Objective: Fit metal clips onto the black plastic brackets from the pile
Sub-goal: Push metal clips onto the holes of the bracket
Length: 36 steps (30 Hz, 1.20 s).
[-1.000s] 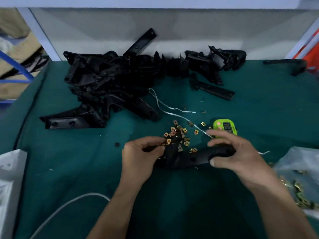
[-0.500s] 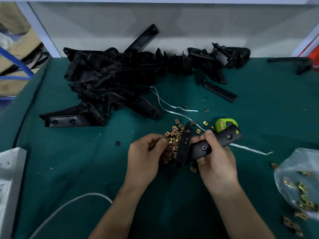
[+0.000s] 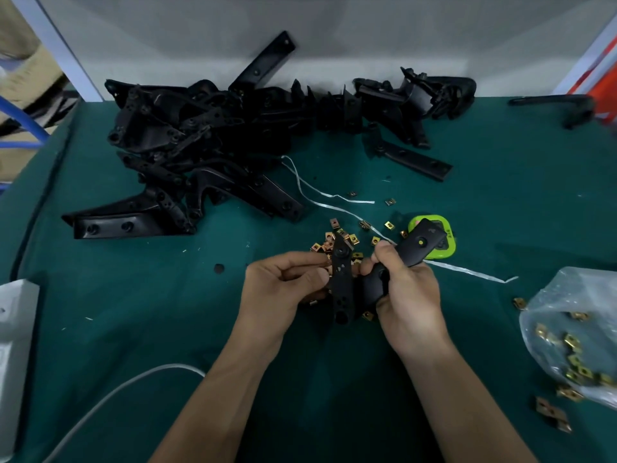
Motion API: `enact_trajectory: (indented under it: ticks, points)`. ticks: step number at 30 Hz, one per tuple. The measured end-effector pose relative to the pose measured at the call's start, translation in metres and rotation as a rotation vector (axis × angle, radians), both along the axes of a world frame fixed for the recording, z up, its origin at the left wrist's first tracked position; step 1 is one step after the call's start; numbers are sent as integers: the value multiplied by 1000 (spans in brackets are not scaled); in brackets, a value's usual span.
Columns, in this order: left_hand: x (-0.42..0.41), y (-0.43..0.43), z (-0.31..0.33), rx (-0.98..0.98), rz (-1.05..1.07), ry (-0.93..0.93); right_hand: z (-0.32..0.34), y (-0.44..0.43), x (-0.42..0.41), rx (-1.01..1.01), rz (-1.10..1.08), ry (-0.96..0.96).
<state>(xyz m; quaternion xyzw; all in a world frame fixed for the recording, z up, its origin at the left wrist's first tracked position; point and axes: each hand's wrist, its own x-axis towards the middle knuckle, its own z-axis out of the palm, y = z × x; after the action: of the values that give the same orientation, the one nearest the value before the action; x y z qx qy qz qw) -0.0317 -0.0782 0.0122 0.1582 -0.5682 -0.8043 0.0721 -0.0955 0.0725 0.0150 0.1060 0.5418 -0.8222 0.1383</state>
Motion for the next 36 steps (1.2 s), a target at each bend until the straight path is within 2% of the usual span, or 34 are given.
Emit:
enact_trajectory:
  ticks: [3, 16, 25, 30, 36]
  points:
    - [1, 0, 2, 44, -33, -13, 0, 2, -1, 13, 41, 2]
    - [3, 0, 1, 13, -71, -47, -4, 7, -2, -28, 70, 0]
    - [2, -4, -1, -42, -105, -114, -9, 6, -2, 93, 57, 74]
    - [4, -7, 2, -91, -194, -91, -10, 3, -2, 124, 37, 106]
    - [5, -7, 3, -79, -189, -80, -14, 2, -1, 184, 5, 153]
